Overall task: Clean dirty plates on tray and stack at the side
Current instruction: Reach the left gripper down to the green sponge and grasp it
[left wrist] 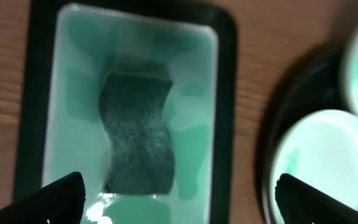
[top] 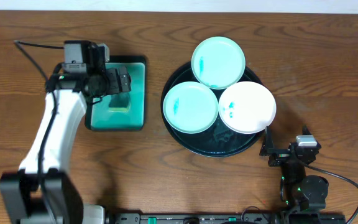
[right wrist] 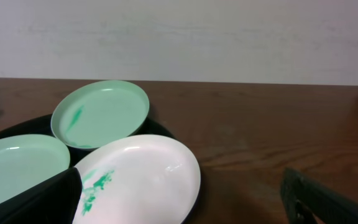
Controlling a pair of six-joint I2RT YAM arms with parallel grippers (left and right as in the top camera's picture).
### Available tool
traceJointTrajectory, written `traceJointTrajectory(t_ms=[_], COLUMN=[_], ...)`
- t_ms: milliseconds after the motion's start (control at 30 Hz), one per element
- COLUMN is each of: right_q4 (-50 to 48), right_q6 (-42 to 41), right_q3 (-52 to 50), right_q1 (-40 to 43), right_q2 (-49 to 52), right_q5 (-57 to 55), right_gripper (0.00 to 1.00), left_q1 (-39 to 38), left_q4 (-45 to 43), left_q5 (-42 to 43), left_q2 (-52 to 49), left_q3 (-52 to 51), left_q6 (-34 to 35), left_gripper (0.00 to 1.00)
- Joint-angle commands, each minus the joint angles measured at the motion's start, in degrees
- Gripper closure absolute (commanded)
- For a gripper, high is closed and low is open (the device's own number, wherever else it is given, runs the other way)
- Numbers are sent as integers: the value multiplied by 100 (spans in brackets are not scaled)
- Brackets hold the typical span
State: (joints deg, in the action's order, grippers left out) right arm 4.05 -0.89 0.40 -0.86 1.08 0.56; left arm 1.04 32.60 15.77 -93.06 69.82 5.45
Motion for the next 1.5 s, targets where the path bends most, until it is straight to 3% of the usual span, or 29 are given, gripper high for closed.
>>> traceJointTrajectory(t_ms=[0, 100, 267, 567, 1033, 1200, 1467], right_q4=[24, 24, 24, 24, 24, 24, 24], right_q6=[-76, -76, -76, -76, -76, -76, -76], right_q3=[-9, -9, -9, -9, -9, -9, -9], right_q1=[83, 83, 83, 83, 83, 83, 83], right_q2=[-7, -7, -7, -7, -7, -7, -7], right_q5=[-26, -26, -26, -26, -26, -26, -26], right_gripper=[1, 1, 1, 1, 1, 1, 1], left_q1=[17, 17, 17, 11, 11, 13, 11], left_q4=[-142, -278, -319, -446, -774, -811, -918], left_q5=[-153, -201, -1217, -590, -595, -595, -595], left_q2=[-407, -772, -1263, -1681, -1818, -1818, -1818], left_q3=[111, 114, 111, 96, 79, 63, -136], left_q6=[90, 114, 717, 710, 337, 339, 339], left_gripper=[2, 2, 2, 4, 15, 27, 28])
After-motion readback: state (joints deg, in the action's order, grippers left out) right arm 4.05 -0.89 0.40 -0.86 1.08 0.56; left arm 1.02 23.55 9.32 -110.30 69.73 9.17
